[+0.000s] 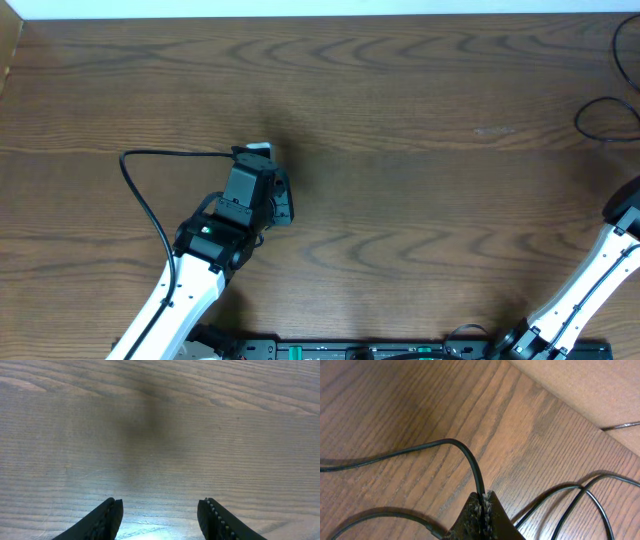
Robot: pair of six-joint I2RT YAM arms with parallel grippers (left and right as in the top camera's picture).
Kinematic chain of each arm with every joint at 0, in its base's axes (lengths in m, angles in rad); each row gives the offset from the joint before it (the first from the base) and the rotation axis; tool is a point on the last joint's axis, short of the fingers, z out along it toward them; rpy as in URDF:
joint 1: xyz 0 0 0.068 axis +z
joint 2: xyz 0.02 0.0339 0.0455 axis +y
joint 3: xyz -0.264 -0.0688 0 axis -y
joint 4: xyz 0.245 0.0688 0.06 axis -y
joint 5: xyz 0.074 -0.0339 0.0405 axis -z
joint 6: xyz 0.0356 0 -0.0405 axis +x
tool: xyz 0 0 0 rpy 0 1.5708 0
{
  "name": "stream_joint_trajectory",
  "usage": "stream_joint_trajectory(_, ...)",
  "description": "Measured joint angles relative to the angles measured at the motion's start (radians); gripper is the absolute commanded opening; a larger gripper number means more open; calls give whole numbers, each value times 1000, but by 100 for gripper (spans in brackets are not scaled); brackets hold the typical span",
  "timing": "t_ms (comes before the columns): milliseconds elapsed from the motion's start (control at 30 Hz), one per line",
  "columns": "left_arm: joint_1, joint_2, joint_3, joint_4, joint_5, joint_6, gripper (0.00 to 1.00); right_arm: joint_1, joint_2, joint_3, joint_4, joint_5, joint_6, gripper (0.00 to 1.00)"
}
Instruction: Untangle cables
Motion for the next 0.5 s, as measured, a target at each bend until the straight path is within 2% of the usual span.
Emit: stream_joint_trajectory(500, 0, 0, 0, -27, 0, 3, 53, 0, 0, 0, -11, 0, 0, 1)
